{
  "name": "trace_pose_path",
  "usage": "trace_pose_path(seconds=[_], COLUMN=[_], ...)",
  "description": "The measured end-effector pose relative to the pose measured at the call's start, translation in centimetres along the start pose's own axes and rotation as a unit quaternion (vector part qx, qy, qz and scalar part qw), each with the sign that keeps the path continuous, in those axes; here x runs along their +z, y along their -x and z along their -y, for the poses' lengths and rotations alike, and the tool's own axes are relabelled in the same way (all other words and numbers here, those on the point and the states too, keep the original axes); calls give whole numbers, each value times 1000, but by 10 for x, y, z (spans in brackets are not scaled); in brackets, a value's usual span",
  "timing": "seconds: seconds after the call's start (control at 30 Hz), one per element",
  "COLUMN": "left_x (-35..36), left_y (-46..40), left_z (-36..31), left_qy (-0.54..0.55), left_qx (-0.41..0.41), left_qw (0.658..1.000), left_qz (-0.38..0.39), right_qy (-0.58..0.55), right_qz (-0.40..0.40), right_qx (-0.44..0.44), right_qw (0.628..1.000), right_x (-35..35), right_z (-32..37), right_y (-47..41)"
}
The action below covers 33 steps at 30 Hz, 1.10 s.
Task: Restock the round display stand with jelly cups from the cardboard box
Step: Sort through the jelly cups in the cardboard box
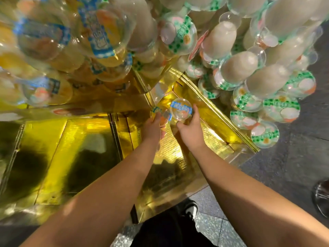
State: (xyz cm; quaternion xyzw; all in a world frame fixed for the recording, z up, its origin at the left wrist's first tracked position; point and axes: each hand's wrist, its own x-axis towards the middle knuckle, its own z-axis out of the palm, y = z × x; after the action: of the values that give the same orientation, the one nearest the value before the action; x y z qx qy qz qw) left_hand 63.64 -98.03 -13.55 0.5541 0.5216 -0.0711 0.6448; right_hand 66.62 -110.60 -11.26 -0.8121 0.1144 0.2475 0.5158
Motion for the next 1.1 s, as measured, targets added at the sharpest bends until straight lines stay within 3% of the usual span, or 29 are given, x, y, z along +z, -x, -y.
trace_pose_path(seconds=[0.1, 0.2, 0.37, 1.1], left_x=[-3, -5, -4, -8], left_y=[5, 9, 4, 8], left_z=[1, -1, -4, -8], left_qy=[-1, -3, -22, -39], left_qx=[9, 19, 42, 25], left_qw=[1000, 999, 998, 999], left_qz=[-16, -27, -44, 21], right_qy=[-63, -26, -23, -53], right_qz=[8, 30, -5, 4], right_qx=[55, 66, 70, 126], right_qw=[996, 997, 997, 991], right_x=[1, 4, 15, 7], right_z=[0, 5, 20, 18], right_y=[2, -4, -26, -40])
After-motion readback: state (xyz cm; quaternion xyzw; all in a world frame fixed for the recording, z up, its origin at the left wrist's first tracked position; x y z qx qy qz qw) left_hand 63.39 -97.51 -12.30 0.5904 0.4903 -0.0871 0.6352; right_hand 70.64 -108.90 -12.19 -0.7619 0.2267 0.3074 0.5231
